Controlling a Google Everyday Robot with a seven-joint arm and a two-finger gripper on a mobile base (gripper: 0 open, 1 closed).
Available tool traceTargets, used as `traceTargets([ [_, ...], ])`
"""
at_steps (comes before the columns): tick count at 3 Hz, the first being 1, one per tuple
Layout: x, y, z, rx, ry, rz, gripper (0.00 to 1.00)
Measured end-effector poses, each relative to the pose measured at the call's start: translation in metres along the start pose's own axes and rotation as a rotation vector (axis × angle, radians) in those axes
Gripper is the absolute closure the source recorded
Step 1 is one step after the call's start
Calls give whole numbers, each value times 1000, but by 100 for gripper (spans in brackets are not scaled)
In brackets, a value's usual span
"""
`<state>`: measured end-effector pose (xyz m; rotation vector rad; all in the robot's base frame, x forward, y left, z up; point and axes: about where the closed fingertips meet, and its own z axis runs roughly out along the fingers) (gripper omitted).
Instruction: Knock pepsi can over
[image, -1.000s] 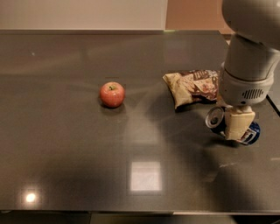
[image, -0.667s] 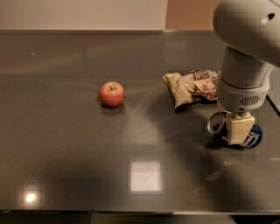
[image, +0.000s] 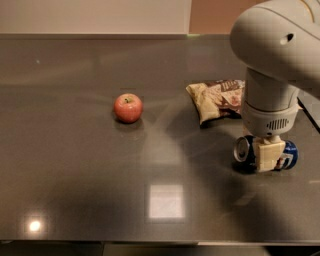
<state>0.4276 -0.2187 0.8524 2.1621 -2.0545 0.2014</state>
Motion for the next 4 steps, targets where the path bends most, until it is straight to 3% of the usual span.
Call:
traceTargets([
  [1, -6, 3, 3, -8, -12, -11, 0],
  [2, -11, 3, 3, -16, -43, -11, 0],
  [3, -14, 4, 3, 23, -97, -6, 0],
  [4, -14, 4, 3, 24, -97, -6, 0],
])
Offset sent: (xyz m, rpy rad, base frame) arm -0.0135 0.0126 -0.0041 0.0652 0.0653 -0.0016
